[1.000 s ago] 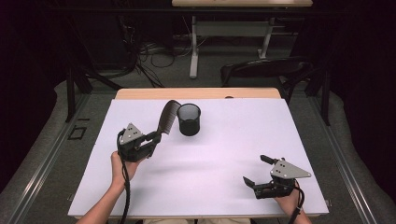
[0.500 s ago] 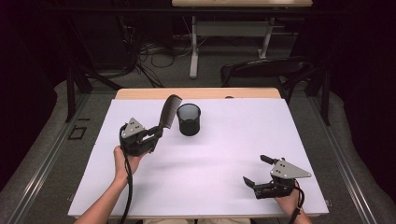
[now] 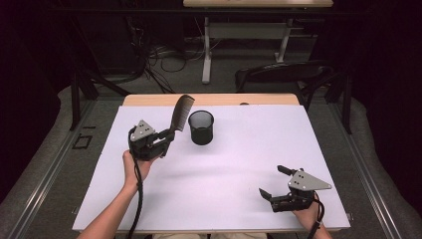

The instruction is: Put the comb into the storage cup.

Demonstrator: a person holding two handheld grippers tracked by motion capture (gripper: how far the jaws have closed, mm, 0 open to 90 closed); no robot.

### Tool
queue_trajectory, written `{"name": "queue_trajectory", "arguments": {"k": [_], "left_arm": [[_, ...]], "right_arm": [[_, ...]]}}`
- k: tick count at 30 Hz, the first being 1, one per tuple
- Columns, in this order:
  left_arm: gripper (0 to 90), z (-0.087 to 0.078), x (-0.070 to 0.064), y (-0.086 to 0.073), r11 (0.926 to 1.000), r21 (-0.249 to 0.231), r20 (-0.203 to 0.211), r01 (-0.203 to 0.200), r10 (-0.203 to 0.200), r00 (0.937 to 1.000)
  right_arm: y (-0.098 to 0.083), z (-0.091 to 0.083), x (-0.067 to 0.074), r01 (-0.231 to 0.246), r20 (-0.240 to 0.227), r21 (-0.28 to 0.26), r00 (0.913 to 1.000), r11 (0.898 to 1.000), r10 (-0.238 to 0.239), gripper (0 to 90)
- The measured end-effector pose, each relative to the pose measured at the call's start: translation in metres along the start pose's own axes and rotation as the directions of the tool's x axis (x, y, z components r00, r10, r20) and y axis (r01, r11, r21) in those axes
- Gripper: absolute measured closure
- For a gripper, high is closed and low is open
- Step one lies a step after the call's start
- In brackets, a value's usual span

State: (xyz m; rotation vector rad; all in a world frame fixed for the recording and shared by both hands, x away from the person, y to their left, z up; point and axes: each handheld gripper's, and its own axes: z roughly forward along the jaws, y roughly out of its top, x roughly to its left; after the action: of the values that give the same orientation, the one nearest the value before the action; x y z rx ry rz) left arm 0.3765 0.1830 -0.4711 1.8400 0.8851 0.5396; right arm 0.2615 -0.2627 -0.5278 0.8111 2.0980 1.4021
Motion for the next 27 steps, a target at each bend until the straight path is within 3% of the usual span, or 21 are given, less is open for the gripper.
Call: {"name": "queue_trajectory", "arguments": {"k": [27], "left_arm": [[72.7,0.012,0.003,0.020,0.9994,-0.031,0.005,0.018,-0.018,0.9998]], "right_arm": [[0.000,0.000,-0.001,-0.002,-0.001,-0.001,1.0000,1.000,0.002,2.6]]}}
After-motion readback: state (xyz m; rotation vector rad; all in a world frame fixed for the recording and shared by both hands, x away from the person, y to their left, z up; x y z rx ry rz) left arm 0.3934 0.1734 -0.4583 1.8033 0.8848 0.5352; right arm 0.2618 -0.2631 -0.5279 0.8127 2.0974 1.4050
